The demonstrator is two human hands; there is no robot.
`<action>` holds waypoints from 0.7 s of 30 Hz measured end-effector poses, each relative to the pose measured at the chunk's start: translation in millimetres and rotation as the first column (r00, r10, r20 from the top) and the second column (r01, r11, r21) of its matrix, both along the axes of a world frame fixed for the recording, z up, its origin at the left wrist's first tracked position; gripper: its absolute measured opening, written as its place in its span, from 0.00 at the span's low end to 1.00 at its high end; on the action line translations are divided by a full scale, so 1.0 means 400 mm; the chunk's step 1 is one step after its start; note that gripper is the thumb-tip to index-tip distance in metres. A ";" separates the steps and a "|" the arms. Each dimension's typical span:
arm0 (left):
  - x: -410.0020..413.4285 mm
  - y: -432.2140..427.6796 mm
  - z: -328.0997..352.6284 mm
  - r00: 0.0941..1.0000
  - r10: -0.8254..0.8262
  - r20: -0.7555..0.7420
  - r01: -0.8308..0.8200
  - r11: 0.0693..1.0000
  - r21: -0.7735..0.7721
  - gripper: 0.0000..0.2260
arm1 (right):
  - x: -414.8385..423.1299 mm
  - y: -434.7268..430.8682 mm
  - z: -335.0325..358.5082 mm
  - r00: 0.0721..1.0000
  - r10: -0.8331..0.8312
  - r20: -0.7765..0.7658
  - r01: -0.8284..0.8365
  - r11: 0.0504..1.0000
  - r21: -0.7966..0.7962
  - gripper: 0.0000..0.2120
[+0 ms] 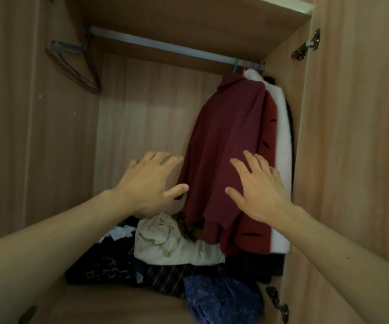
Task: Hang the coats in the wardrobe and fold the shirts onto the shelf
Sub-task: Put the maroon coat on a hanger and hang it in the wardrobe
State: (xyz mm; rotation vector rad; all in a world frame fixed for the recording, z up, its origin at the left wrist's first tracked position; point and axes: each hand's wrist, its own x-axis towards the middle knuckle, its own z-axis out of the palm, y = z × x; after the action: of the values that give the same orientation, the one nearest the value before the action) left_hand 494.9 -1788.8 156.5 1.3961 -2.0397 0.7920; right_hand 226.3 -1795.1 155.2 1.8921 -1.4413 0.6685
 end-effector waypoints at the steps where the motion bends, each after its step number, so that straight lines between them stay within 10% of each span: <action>1: 0.010 0.014 -0.021 0.999 -0.030 -0.027 0.030 0.999 0.016 0.35 | 0.008 0.024 -0.018 1.000 -0.004 0.012 0.004 1.000 0.011 0.34; 21: -0.135 0.377 -0.283 0.961 -0.219 -0.166 0.254 0.939 0.231 0.31 | -0.169 0.565 -0.222 0.990 -0.123 0.071 0.109 0.978 0.177 0.32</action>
State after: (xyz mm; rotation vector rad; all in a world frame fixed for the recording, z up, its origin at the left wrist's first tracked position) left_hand 440.9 -1638.1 43.2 1.2608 -2.2013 0.3339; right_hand 158.6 -1569.0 66.3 1.9111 -1.6964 0.5878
